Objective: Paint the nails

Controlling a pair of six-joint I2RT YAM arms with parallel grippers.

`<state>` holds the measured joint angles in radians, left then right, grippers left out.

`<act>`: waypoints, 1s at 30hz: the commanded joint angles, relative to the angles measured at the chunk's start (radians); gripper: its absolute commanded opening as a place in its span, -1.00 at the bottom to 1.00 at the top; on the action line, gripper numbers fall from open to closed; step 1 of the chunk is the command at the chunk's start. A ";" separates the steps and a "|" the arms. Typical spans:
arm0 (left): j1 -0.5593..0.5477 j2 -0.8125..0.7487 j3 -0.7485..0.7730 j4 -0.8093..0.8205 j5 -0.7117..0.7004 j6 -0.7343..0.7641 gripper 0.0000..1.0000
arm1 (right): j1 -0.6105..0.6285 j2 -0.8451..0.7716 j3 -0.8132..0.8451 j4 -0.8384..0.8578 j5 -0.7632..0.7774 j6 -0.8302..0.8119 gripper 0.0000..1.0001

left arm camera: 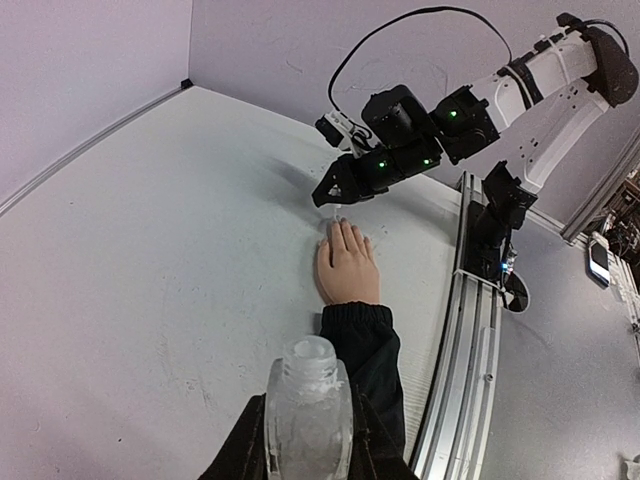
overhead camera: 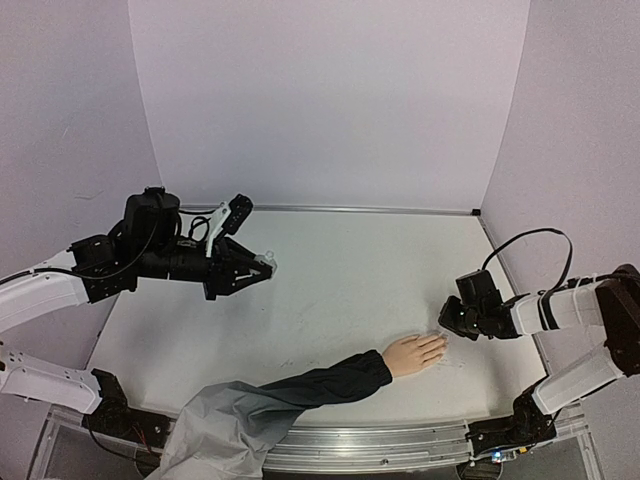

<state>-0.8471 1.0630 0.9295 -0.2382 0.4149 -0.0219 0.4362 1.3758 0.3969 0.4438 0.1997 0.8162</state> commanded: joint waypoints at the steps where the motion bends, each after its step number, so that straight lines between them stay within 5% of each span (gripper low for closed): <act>1: 0.002 0.000 0.065 0.029 -0.008 0.020 -1.00 | -0.004 0.016 0.019 0.001 0.037 0.006 -1.00; 30: 0.002 0.003 0.068 0.022 -0.004 0.040 -1.00 | -0.007 -0.053 0.028 -0.041 0.118 0.030 -1.00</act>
<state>-0.8471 1.0878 0.9451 -0.2455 0.4152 0.0040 0.4362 1.3876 0.3973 0.4393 0.2695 0.8368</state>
